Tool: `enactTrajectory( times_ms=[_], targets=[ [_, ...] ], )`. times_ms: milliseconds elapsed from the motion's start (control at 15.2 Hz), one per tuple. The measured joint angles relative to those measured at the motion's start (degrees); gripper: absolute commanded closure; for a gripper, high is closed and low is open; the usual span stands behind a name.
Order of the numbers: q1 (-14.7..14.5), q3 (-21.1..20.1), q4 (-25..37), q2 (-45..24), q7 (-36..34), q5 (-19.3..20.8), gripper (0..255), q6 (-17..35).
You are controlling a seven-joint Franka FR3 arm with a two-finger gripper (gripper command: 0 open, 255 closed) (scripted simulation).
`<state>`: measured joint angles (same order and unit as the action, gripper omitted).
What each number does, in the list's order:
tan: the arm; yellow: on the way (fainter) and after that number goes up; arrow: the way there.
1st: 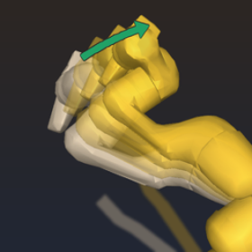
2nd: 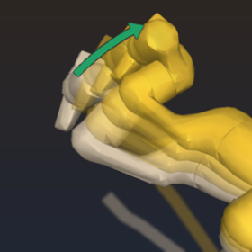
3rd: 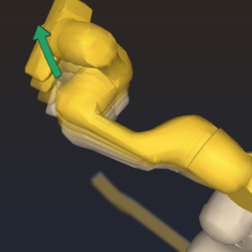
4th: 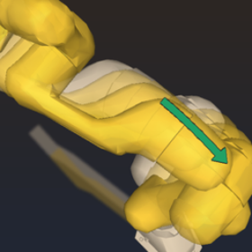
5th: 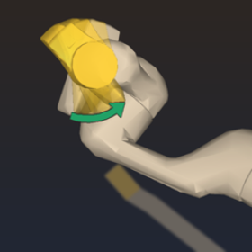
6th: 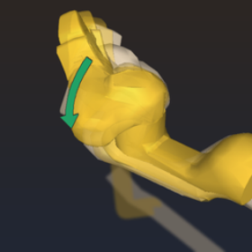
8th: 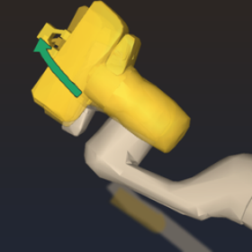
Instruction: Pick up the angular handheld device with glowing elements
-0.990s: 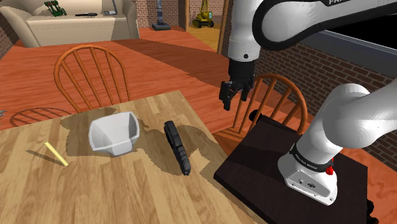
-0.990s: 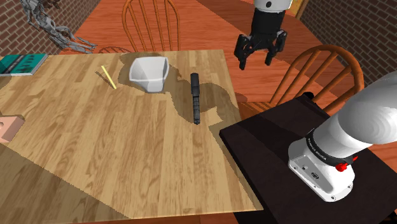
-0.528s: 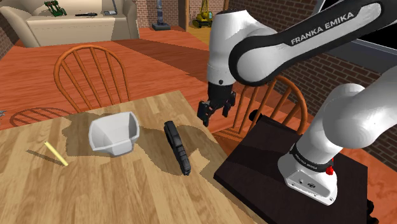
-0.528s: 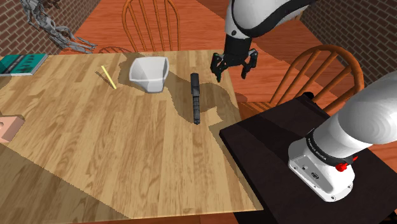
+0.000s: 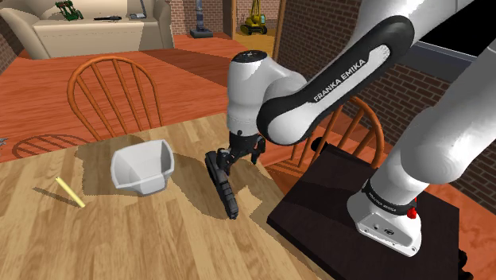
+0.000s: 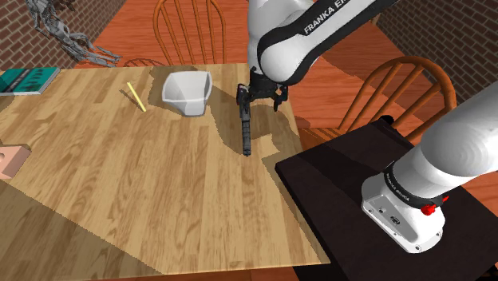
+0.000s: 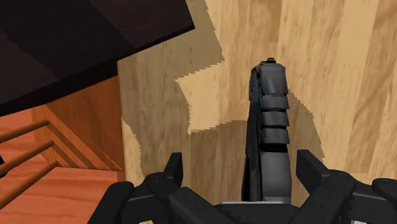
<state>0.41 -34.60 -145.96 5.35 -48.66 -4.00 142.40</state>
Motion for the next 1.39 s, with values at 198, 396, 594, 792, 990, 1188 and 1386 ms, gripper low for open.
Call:
enactTrajectory(
  times_ms=[198, 396, 594, 792, 990, 1188, 1386],
  targets=[
    [0.53, -1.00, 3.72, -8.44, -10.94, 10.84, 0, 3.97],
    [-1.40, 1.09, 7.67, -15.67, -20.10, 20.71, 0, 6.05],
    [-2.75, 2.78, 8.03, -18.54, -23.48, 24.72, 0, 8.00],
    [-3.91, 4.49, 8.27, -21.01, -25.84, 27.90, 0, 9.75],
    [-4.55, 5.32, 8.45, -22.13, -26.95, 29.33, 255, 10.51],
    [-4.64, 5.41, 8.48, -22.21, -27.10, 29.52, 255, 10.61],
    [-4.66, 5.43, 8.46, -22.20, -27.14, 29.55, 255, 10.66]
  ],
)
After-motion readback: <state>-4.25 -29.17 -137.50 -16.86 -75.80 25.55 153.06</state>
